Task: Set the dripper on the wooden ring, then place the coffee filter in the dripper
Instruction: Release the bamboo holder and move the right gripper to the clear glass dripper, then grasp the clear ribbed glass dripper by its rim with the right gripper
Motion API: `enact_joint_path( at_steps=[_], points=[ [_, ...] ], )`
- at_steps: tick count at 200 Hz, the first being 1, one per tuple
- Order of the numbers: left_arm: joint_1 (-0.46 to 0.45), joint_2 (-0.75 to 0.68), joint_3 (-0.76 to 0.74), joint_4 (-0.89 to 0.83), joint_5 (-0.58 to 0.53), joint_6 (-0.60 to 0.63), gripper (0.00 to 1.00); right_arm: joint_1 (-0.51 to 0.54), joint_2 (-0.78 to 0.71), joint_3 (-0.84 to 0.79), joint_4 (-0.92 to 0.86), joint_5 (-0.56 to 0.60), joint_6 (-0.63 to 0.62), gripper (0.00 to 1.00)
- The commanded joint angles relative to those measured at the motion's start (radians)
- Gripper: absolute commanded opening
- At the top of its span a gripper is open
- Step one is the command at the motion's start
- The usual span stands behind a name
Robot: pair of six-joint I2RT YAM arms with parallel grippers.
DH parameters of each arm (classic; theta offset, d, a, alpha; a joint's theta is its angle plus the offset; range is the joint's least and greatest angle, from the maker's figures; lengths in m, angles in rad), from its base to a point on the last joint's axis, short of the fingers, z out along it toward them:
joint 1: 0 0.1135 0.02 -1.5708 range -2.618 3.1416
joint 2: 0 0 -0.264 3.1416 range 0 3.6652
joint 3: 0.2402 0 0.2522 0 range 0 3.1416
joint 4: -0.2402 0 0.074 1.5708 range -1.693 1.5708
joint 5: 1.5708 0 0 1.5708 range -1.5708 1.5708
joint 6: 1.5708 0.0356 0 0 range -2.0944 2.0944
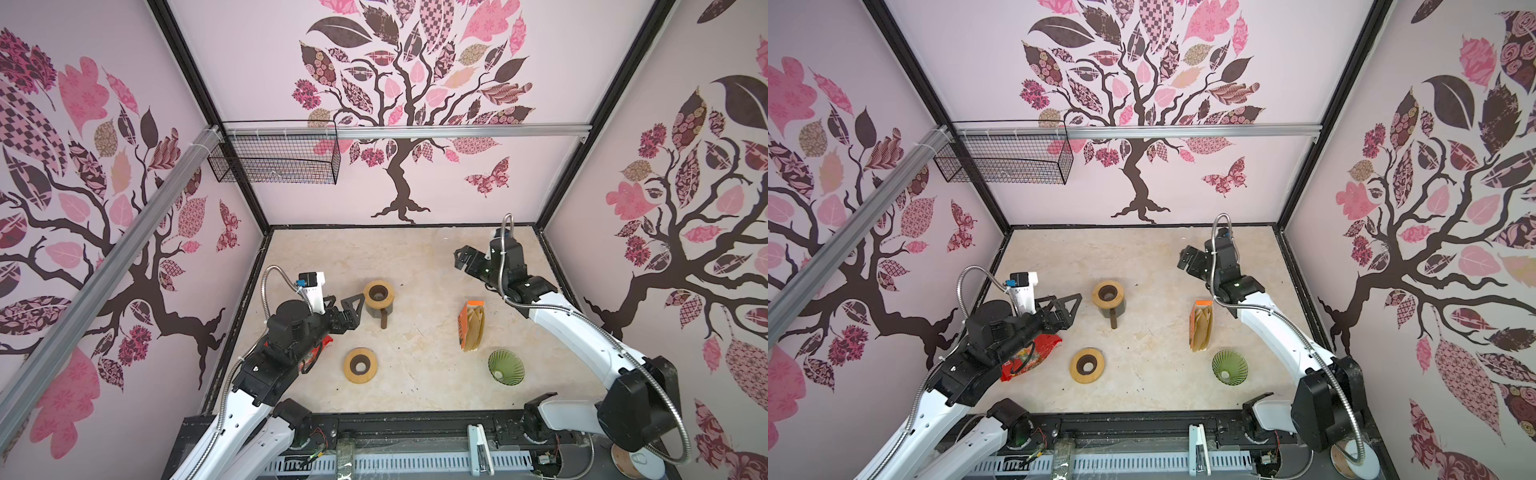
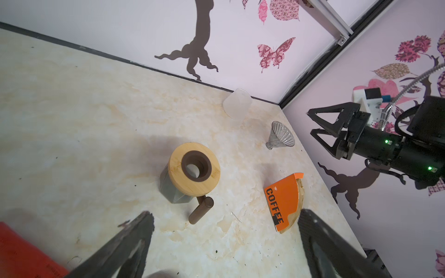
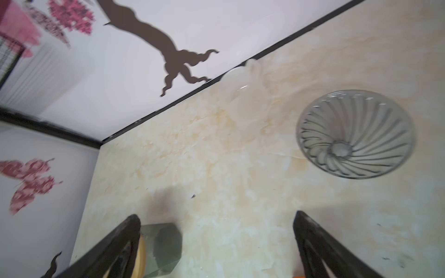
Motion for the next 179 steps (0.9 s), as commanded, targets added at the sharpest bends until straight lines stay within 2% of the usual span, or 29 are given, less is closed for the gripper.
enact_joint_path(
  at_steps=[1, 18, 36, 73, 101, 149, 179],
  points=[
    [0.001, -0.053, -0.041, -0.053, -0.076, -0.033, 0.97, -0.101, -0.006, 0.029, -0.107, 0.062, 0.146, 1.0],
    [0.001, -0.076, -0.064, -0.053, -0.005, 0.021, 0.97, -0.143, 0.026, 0.043, -0.15, 0.123, 0.214, 1.0],
    [0.005, -0.084, -0.081, -0.031, 0.022, 0.027, 0.97, -0.161, 0.068, 0.065, -0.175, 0.171, 0.249, 1.0],
    [0.058, -0.069, -0.081, -0.024, 0.074, 0.027, 0.96, -0.268, 0.153, 0.031, -0.104, 0.059, 0.332, 0.98],
    [0.068, -0.081, -0.084, -0.017, 0.086, 0.024, 0.96, -0.274, 0.24, 0.079, -0.122, 0.096, 0.302, 0.97],
    [0.069, -0.089, -0.086, -0.01, 0.095, 0.024, 0.96, -0.279, 0.313, 0.065, -0.034, 0.047, 0.277, 0.77],
    [0.07, -0.086, -0.085, -0.01, 0.102, 0.027, 0.96, -0.279, 0.343, 0.079, -0.027, 0.038, 0.275, 0.72]
  ],
)
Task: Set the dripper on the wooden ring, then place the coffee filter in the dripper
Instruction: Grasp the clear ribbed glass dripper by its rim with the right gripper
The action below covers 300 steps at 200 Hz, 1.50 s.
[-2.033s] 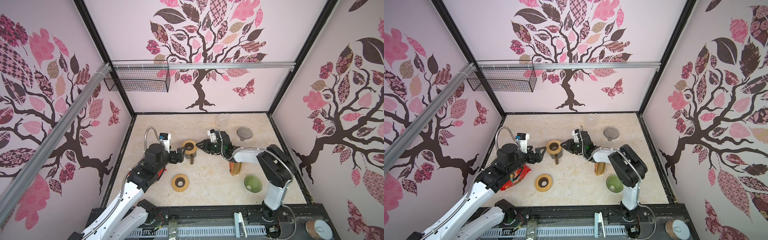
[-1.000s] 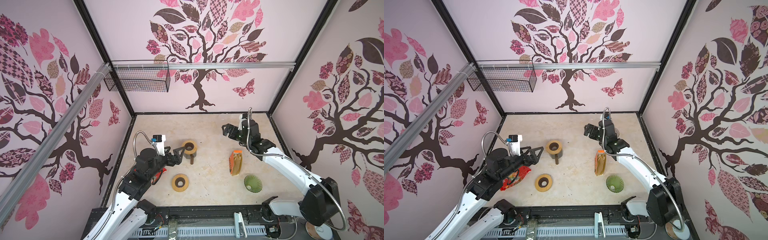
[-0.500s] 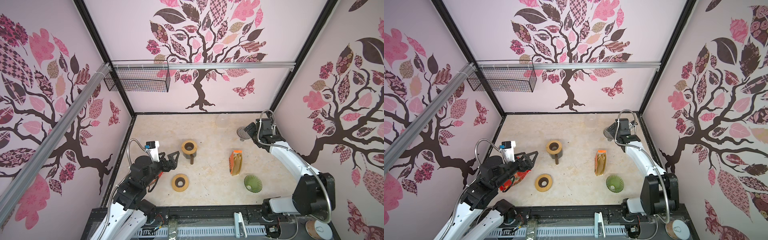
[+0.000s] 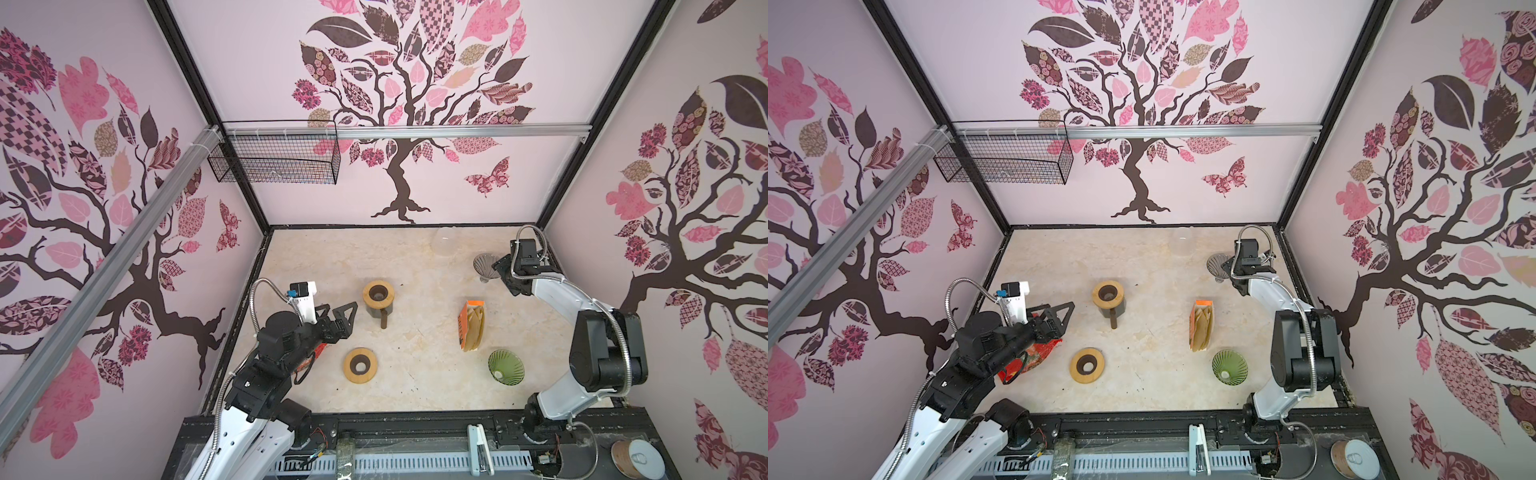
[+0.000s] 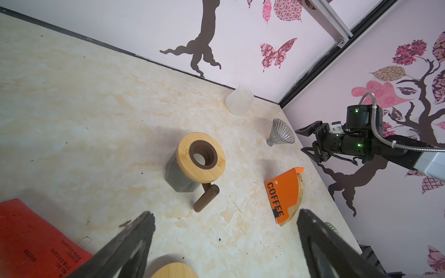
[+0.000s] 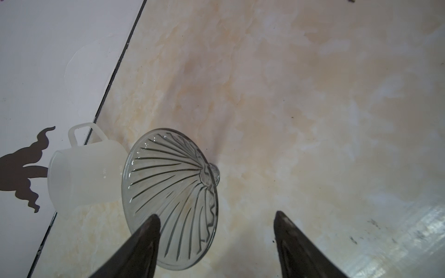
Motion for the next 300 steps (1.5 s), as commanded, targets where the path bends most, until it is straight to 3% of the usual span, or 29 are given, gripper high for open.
enact_joint_path(
  at_steps=[1, 30, 71, 107, 300],
  points=[
    [0.003, -0.003, -0.025, 0.024, 0.011, 0.015, 0.95, 0.0, 0.036, 0.042, 0.025, -0.013, -0.003, 0.71],
    [0.004, -0.004, -0.024, 0.023, 0.011, 0.016, 0.95, -0.001, 0.071, 0.059, 0.043, -0.048, -0.02, 0.55],
    [0.005, -0.003, -0.024, 0.022, 0.01, 0.019, 0.95, 0.0, 0.092, 0.049, 0.058, -0.053, 0.004, 0.52],
    [0.006, 0.0, -0.024, 0.02, 0.011, 0.02, 0.95, -0.001, 0.121, 0.058, 0.057, -0.068, 0.008, 0.36],
    [0.019, 0.005, -0.023, 0.017, 0.011, 0.028, 0.95, 0.0, 0.163, 0.086, 0.027, -0.099, 0.037, 0.12]
  ],
)
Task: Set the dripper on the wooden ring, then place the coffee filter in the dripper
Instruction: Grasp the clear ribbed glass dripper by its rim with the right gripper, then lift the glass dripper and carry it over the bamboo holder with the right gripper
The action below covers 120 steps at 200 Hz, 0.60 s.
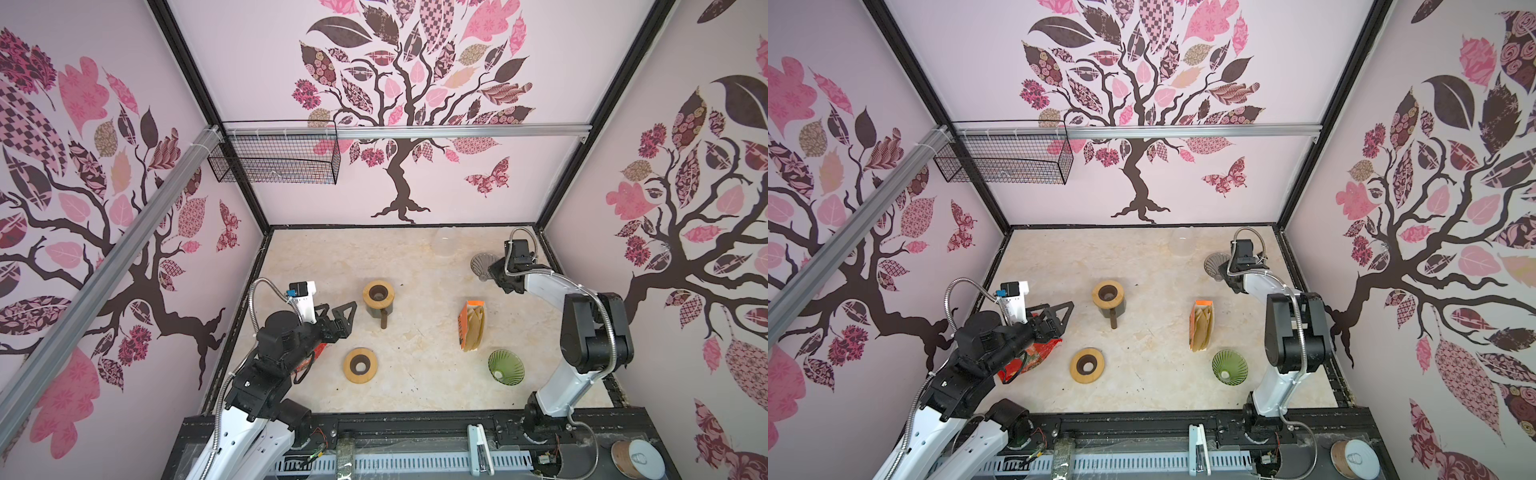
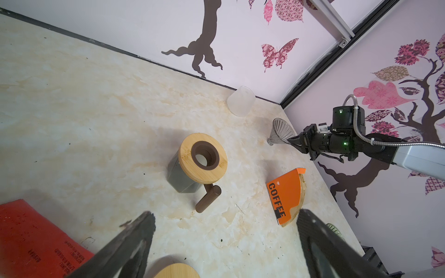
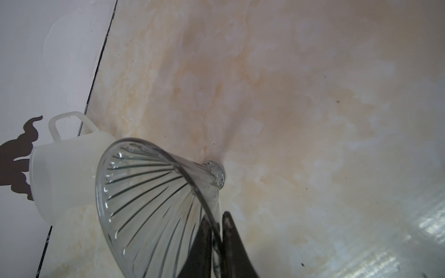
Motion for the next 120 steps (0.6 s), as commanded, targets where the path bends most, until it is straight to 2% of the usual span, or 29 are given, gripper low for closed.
enact_joint_path(
  at_steps=[1, 72, 120],
  points=[
    [0.005, 0.003, -0.023, 0.018, 0.005, 0.019, 0.95, 0.0, 0.031, 0.047, -0.031, -0.005, 0.009, 0.12],
    [0.008, 0.003, -0.022, 0.017, 0.002, 0.019, 0.95, -0.001, -0.041, 0.015, 0.007, 0.009, -0.008, 0.08],
    [0.011, 0.01, -0.026, 0.018, -0.007, 0.011, 0.95, -0.001, -0.172, -0.048, 0.064, 0.011, -0.052, 0.03]
  ],
)
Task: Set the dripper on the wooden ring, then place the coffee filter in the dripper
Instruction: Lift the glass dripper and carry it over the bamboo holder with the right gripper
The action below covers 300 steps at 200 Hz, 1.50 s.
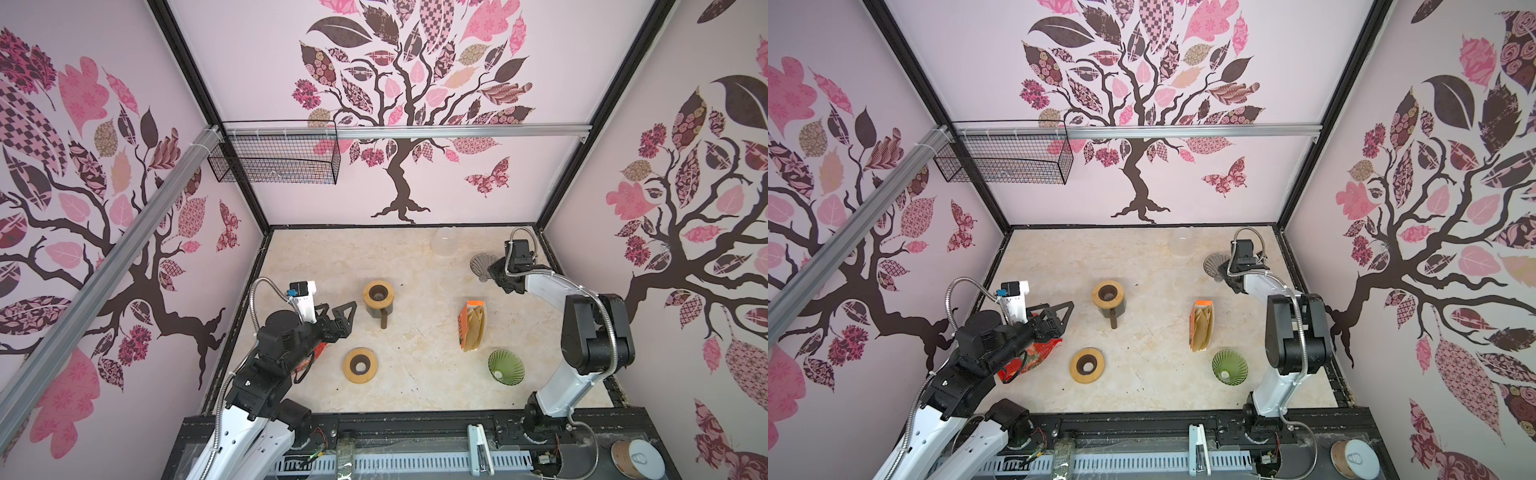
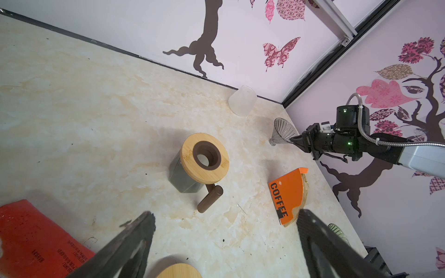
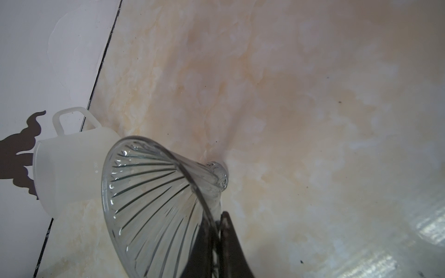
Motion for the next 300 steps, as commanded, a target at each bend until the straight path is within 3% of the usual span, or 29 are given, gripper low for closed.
enact_joint_path(
  at_steps=[1, 65, 117, 191, 257, 300],
  points=[
    [0.005, 0.004, -0.026, 0.018, -0.005, 0.003, 0.95, -0.001, -0.129, -0.018, 0.054, 0.013, -0.026, 0.03],
    [0.008, 0.012, -0.026, 0.013, -0.008, 0.001, 0.95, 0.0, -0.307, -0.06, 0.069, 0.007, -0.064, 0.01],
    [0.018, 0.073, 0.009, -0.042, -0.002, -0.002, 0.95, 0.032, -0.343, -0.005, 0.045, -0.175, -0.143, 0.03],
    [0.025, 0.105, 0.017, -0.054, 0.029, 0.0, 0.96, 0.249, -0.246, 0.201, -0.143, -0.317, -0.312, 0.06],
    [0.028, 0.111, 0.034, -0.071, 0.037, 0.001, 0.96, 0.54, -0.099, 0.448, -0.368, -0.26, -0.466, 0.06],
    [0.028, 0.088, 0.036, -0.085, -0.02, 0.005, 0.95, 0.633, -0.007, 0.499, -0.382, -0.263, -0.477, 0.07]
  ],
)
